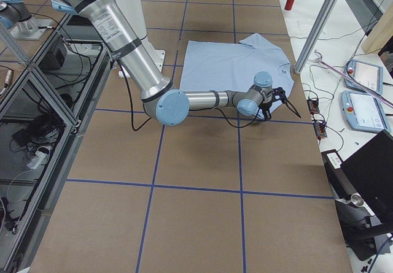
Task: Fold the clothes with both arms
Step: 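Move the right gripper toward the shirt's sleeve nearest it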
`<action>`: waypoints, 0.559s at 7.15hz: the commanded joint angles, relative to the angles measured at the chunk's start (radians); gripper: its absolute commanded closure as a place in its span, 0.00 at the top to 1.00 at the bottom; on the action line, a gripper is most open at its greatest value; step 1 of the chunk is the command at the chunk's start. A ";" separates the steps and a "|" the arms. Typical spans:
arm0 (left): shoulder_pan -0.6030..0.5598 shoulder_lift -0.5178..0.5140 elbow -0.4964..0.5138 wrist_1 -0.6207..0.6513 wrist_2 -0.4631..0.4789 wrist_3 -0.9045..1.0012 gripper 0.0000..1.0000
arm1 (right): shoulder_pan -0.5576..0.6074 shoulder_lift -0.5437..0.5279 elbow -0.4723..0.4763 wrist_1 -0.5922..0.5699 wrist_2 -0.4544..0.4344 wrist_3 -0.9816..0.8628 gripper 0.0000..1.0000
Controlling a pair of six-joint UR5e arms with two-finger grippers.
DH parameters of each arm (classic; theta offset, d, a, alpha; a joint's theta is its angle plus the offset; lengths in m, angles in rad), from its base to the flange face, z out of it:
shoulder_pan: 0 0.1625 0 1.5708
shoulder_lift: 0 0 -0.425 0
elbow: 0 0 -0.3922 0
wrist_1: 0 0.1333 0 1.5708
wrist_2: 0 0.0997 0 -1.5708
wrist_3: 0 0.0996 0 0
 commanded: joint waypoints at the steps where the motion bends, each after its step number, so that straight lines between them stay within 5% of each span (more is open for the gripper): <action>1: -0.001 0.000 -0.003 0.001 0.000 -0.002 1.00 | 0.000 0.002 0.001 0.000 -0.001 -0.001 0.28; 4: -0.001 -0.008 -0.009 0.001 0.000 -0.043 1.00 | -0.002 0.004 0.002 0.000 -0.001 -0.004 0.17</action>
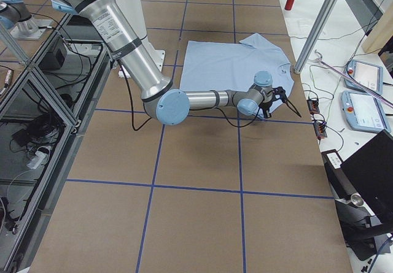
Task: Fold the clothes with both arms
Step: 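Move the right gripper toward the shirt's sleeve nearest it, then move the right gripper over the shirt toward the collar and print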
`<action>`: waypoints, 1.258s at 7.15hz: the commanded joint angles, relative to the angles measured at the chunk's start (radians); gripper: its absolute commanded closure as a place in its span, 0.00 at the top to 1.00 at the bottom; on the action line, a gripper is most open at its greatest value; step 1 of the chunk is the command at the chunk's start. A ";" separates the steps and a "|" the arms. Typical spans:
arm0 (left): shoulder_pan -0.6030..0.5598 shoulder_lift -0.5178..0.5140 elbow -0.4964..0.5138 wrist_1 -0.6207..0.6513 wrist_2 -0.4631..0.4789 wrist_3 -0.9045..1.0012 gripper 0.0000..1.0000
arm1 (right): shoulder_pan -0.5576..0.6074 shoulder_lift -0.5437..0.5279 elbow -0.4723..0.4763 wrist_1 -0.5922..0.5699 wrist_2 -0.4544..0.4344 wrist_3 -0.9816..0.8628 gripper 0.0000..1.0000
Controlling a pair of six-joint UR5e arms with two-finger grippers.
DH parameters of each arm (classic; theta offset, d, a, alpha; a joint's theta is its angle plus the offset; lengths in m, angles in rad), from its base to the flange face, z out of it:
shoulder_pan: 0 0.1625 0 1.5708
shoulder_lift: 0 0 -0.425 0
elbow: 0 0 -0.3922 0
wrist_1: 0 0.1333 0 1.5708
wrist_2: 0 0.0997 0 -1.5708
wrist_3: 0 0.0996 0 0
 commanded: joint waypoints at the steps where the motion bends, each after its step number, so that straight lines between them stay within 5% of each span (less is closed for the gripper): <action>1: 0.000 -0.002 -0.002 0.001 0.000 -0.014 1.00 | -0.001 0.001 0.003 0.000 0.000 -0.004 0.07; 4: 0.000 0.001 -0.001 0.002 0.000 -0.014 1.00 | 0.001 0.001 0.047 0.000 0.008 0.007 0.00; 7: -0.008 0.002 -0.002 0.002 0.000 -0.014 1.00 | -0.065 0.006 0.212 -0.006 0.017 0.293 0.00; 8: -0.009 0.002 -0.002 0.002 0.000 -0.014 1.00 | -0.143 0.064 0.207 -0.018 -0.080 0.324 0.00; 9: -0.015 0.002 -0.001 0.002 0.000 -0.014 1.00 | -0.216 0.160 0.182 -0.147 -0.256 0.350 0.00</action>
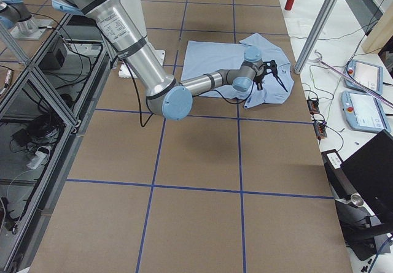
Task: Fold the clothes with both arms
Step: 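Move the right gripper over the shirt toward the collar and print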
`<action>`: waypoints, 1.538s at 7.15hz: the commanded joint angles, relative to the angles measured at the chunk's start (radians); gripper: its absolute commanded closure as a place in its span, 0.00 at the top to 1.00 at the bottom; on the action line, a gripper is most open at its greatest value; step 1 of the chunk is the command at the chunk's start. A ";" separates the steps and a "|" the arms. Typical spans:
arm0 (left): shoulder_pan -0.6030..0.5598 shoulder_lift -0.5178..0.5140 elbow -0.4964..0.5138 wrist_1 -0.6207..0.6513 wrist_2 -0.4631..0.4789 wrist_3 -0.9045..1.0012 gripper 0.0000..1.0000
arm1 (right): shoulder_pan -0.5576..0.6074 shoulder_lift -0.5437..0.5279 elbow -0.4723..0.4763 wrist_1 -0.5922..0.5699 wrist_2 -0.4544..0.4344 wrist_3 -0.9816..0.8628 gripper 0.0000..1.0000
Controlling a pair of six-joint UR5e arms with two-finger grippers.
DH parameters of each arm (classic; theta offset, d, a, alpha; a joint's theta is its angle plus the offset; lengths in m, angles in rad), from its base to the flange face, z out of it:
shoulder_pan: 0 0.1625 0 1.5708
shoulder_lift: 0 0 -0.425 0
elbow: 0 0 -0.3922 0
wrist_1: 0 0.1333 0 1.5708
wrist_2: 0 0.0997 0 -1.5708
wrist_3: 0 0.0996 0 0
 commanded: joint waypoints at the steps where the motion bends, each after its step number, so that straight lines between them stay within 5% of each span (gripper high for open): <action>1: -0.012 0.000 0.001 0.000 0.000 0.000 1.00 | -0.097 0.229 -0.159 -0.149 -0.213 0.048 0.00; 3: -0.012 0.000 0.001 0.000 0.000 -0.005 1.00 | -0.073 0.268 -0.278 -0.146 -0.282 0.035 0.00; 7: -0.013 0.002 0.001 0.000 0.001 -0.005 1.00 | -0.044 0.297 -0.298 -0.146 -0.279 0.038 0.00; 8: -0.013 0.002 0.001 0.000 0.001 -0.005 1.00 | -0.058 0.309 -0.300 -0.146 -0.279 0.037 0.99; 11: -0.013 -0.003 0.002 0.000 0.001 -0.006 1.00 | -0.065 0.335 -0.300 -0.146 -0.279 0.038 1.00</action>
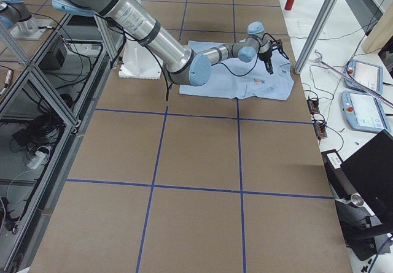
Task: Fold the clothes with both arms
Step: 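Move the right gripper over the shirt toward the collar and print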
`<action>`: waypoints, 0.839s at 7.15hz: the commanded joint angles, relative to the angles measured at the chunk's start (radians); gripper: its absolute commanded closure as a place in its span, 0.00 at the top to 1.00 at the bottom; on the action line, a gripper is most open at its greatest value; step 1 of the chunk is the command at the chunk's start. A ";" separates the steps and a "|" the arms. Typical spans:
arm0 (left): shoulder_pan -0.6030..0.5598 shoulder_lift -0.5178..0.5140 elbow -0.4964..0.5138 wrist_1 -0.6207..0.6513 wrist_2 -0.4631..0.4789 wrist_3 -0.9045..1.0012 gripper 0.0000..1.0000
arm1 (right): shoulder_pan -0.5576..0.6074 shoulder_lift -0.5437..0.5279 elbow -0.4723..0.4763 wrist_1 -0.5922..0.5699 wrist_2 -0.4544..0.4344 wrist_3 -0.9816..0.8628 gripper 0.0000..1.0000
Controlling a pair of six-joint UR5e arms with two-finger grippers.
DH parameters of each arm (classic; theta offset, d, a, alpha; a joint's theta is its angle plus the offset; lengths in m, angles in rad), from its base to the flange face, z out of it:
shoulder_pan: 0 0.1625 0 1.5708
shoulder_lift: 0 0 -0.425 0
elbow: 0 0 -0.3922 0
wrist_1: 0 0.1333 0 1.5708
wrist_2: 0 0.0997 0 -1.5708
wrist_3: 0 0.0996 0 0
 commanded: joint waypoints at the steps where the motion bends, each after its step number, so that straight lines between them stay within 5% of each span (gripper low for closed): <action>1: 0.003 -0.007 0.003 -0.002 -0.001 -0.070 1.00 | -0.001 0.005 0.003 0.000 0.003 0.010 1.00; 6: 0.005 -0.019 -0.007 -0.043 0.006 -0.214 1.00 | -0.018 -0.087 0.203 -0.207 0.113 -0.058 1.00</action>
